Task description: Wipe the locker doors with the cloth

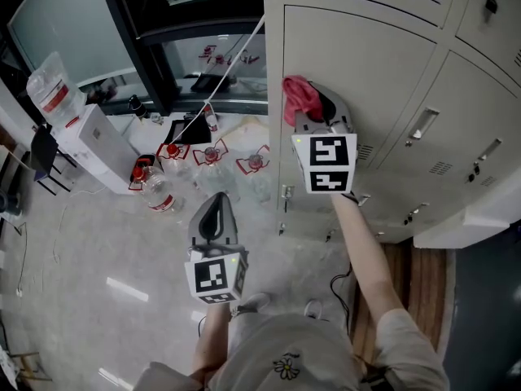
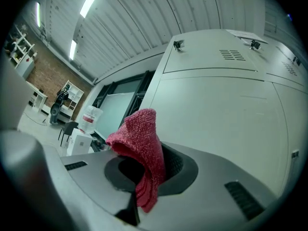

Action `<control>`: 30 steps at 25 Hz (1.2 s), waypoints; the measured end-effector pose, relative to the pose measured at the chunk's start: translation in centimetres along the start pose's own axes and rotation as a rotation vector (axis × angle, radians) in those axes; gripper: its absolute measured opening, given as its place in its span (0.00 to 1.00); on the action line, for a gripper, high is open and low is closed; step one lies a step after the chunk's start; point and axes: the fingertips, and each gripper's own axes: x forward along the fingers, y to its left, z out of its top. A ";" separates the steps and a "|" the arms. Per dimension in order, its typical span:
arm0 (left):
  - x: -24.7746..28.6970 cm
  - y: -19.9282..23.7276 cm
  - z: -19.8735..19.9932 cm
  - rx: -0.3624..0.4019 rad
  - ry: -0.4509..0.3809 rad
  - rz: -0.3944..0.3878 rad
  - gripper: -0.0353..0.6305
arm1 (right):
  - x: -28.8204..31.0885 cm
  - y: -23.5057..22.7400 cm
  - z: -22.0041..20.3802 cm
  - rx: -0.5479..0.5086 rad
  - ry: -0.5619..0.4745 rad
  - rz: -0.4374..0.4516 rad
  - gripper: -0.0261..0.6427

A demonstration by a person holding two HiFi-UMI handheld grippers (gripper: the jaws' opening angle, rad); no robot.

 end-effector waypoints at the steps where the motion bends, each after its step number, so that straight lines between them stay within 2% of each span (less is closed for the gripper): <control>1: 0.1 -0.1 0.0 0.000 0.001 0.000 0.08 | -0.2 -0.5 -0.1 -0.001 0.000 -0.008 0.08; 13: 1.3 -2.6 0.7 0.013 -0.020 -0.046 0.08 | -3.9 -8.4 -1.7 -0.033 0.007 -0.149 0.08; 23: 2.6 -6.2 1.1 0.017 -0.034 -0.117 0.08 | -9.0 -16.9 -4.4 -0.080 0.078 -0.318 0.08; 30: 3.2 -7.7 1.3 0.019 -0.041 -0.151 0.08 | -11.2 -20.7 -5.7 -0.078 0.109 -0.401 0.08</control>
